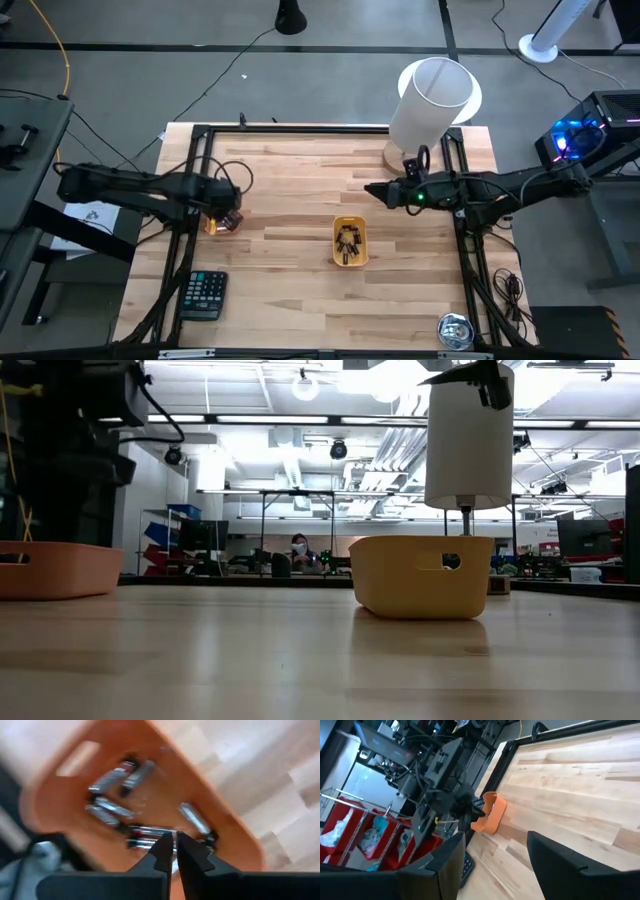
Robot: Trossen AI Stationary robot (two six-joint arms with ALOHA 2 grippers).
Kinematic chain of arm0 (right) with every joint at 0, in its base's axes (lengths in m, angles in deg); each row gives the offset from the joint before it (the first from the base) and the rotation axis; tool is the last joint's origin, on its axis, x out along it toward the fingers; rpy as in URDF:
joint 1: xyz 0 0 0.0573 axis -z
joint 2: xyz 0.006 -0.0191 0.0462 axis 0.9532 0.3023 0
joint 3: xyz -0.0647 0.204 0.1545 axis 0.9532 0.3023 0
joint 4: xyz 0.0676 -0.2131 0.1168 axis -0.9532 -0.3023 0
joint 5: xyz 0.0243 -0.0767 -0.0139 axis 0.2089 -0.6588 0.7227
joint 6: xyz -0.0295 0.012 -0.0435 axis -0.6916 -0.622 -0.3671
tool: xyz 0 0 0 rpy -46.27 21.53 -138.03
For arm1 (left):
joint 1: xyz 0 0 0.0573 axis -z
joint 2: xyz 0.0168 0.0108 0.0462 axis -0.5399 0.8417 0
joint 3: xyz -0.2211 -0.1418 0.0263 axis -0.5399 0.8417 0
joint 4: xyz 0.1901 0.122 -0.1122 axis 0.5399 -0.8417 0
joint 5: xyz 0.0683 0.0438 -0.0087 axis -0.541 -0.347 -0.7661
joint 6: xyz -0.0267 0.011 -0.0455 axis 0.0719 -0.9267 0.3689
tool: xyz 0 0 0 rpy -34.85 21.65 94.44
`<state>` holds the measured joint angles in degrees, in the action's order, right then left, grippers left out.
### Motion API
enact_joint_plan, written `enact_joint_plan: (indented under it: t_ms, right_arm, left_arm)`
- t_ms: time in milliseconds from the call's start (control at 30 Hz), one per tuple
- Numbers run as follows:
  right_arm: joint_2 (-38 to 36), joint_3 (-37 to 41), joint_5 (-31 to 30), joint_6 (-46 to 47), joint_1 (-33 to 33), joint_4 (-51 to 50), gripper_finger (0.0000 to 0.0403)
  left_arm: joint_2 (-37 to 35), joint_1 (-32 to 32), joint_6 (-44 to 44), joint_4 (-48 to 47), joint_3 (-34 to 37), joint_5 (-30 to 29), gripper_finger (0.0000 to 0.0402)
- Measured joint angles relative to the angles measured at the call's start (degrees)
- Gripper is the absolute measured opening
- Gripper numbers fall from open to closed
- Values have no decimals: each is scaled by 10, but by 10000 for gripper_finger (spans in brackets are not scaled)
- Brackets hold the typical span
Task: Sort batteries
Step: Move the orange bin to the center of the table
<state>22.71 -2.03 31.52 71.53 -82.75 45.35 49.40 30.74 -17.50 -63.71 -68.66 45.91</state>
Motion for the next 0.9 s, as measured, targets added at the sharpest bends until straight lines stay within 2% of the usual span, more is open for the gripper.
enact_joint_plan:
  t_ms: [233,400,567,767,900]
  right_arm:
    - [0,0,6,-21,-2,-1,209]
    - [0,0,38,-63,-2,-1,209]
    - [-4,0,85,-108,-2,-2,209]
    - [-32,0,97,-134,-2,-33,209]
    - [-62,0,97,-138,-2,-87,209]
  left_arm:
    - [50,25,-26,70,27,10,1]
    - [112,23,-85,150,26,-2,0]
    - [181,23,-84,245,21,18,0]
    - [271,35,-88,282,-68,25,0]
    - [336,50,-128,311,-151,21,0]
